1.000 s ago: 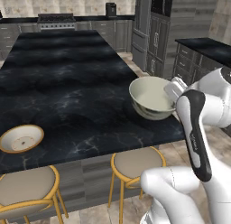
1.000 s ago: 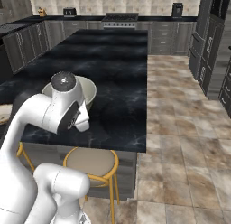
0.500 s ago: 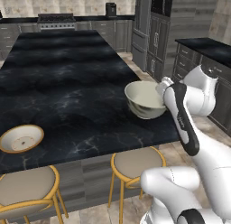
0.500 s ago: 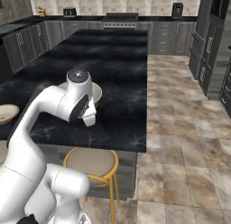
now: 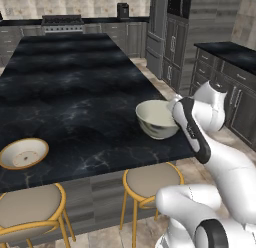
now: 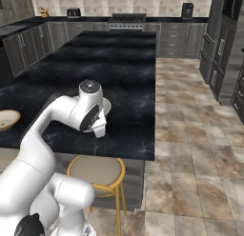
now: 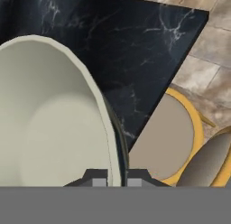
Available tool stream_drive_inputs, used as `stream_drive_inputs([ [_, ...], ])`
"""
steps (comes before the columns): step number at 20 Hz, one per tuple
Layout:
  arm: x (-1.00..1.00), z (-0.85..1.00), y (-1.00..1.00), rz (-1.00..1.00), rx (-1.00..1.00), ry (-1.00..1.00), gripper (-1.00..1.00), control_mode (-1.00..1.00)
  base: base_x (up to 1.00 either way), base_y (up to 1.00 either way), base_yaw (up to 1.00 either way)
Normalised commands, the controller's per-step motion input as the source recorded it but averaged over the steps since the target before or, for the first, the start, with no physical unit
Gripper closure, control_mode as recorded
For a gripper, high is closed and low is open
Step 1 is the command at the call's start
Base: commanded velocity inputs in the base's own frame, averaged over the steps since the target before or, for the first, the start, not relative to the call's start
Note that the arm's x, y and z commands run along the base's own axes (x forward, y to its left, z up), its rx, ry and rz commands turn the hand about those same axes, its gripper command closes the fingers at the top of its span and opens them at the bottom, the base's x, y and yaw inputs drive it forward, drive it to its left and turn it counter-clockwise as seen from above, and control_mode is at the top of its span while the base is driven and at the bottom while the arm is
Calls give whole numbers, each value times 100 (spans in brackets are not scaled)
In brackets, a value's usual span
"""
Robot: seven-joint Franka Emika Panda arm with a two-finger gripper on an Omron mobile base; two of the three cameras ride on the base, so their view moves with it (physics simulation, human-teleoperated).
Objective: Pick up the bowls from the cabinet and place each bowl in front of a stool on the dining counter.
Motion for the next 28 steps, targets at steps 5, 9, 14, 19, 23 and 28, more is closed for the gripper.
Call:
stream_drive_inputs([
  [5, 42, -44, 0, 0, -1, 0, 100, -100, 0, 0, 0],
  [9, 63, -25, 0, 0, 0, 0, 100, -100, 0, 0, 0],
  [14, 52, -26, 0, 0, 0, 0, 100, -100, 0, 0, 0],
  [19, 24, -25, 0, 0, 0, 0, 100, -100, 0, 0, 0],
  [23, 16, -27, 0, 0, 0, 0, 100, -100, 0, 0, 0],
  [28, 29, -25, 0, 0, 0, 0, 100, -100, 0, 0, 0],
])
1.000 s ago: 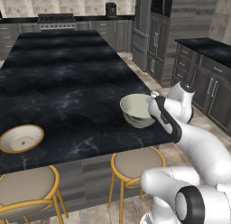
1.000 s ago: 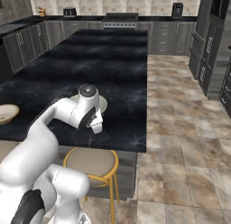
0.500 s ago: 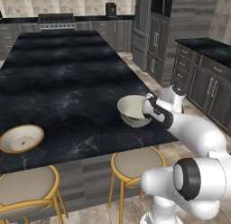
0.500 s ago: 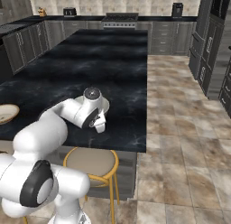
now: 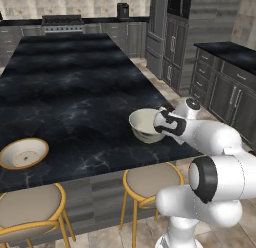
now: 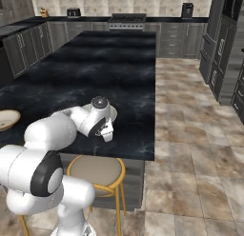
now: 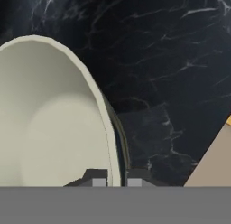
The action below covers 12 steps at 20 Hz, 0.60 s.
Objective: Pick up the bowls from the cabinet and place each bowl in front of a stool on the dining counter.
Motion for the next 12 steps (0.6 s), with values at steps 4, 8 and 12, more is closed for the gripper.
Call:
stream_drive_inputs([
  [4, 30, -26, 0, 0, 0, 0, 100, -100, 0, 0, 0],
  [8, 27, -28, 0, 0, 0, 0, 100, -100, 0, 0, 0],
  [12, 26, -28, 0, 0, 0, 0, 100, -100, 0, 0, 0],
])
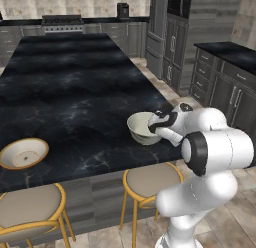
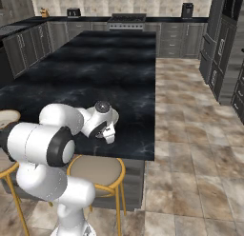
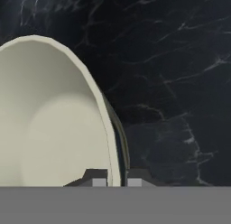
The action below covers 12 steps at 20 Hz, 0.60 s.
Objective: Pick up the bowls from the cabinet and place each bowl in front of a stool on the dining counter.
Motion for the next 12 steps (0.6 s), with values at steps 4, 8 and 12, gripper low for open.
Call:
stream_drive_inputs([
  [4, 24, -27, 0, 0, 0, 0, 100, -100, 0, 0, 0],
  [8, 25, -26, 0, -1, 0, 0, 100, -100, 0, 0, 0],
  [12, 14, -16, 0, 0, 0, 0, -100, -100, 0, 0, 0],
])
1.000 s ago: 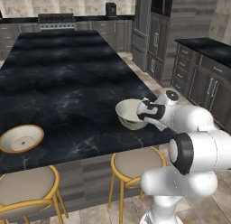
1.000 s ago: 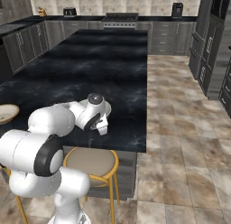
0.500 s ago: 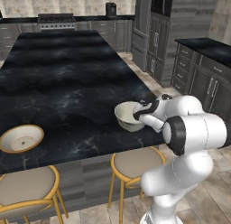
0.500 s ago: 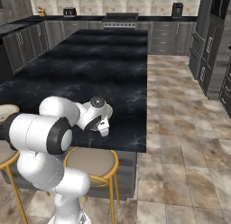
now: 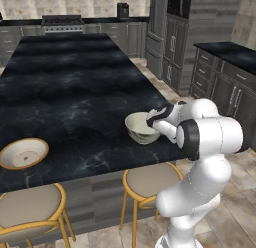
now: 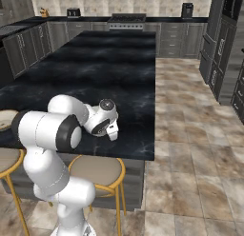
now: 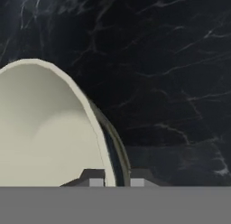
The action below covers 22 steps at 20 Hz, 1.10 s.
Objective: Pick up the bowls from the cabinet and place each bowl in front of a stool on the dining counter.
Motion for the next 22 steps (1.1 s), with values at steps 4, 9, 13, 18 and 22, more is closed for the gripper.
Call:
stream_drive_inputs([
  [4, -18, 20, -1, -1, 0, 0, -100, -100, 0, 0, 0],
  [9, -15, 64, -4, 0, 0, 0, -100, -100, 0, 0, 0],
  [13, -34, 100, -15, 0, 0, -1, -100, -100, 0, 0, 0],
  [18, -60, 100, -15, 4, 0, -13, -100, -100, 0, 0, 0],
  [22, -86, 100, -18, 7, 0, -14, -100, -100, 0, 0, 0],
])
